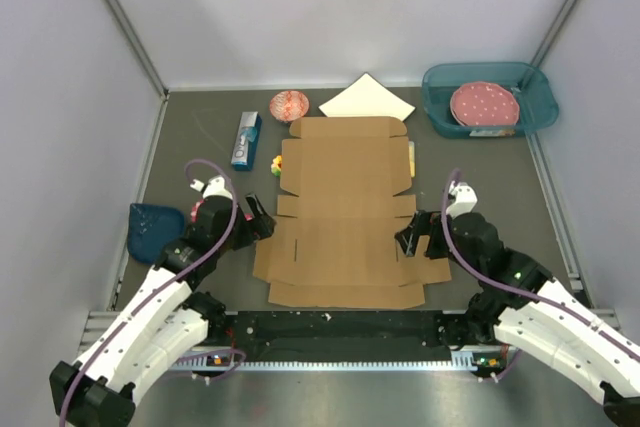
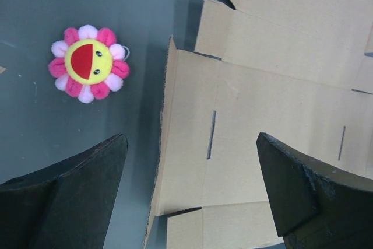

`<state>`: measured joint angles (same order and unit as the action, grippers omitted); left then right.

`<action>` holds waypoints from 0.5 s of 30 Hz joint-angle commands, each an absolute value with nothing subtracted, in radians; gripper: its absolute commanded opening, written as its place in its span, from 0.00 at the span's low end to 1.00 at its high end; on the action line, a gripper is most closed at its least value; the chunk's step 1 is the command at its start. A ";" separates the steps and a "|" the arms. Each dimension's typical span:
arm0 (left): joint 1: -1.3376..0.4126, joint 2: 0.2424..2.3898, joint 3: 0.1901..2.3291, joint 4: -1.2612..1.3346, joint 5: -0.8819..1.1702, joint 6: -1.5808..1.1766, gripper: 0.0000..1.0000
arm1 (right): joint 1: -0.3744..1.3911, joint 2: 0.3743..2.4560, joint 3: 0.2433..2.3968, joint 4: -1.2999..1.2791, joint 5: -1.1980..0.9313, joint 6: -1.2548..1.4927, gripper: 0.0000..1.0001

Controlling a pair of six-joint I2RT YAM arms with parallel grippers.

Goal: Fold the paper box

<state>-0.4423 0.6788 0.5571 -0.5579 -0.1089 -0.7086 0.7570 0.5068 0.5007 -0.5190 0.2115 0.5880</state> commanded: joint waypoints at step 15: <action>-0.445 0.946 0.494 -0.459 -0.048 -0.689 0.59 | 0.755 0.566 0.555 -0.503 0.204 0.601 0.98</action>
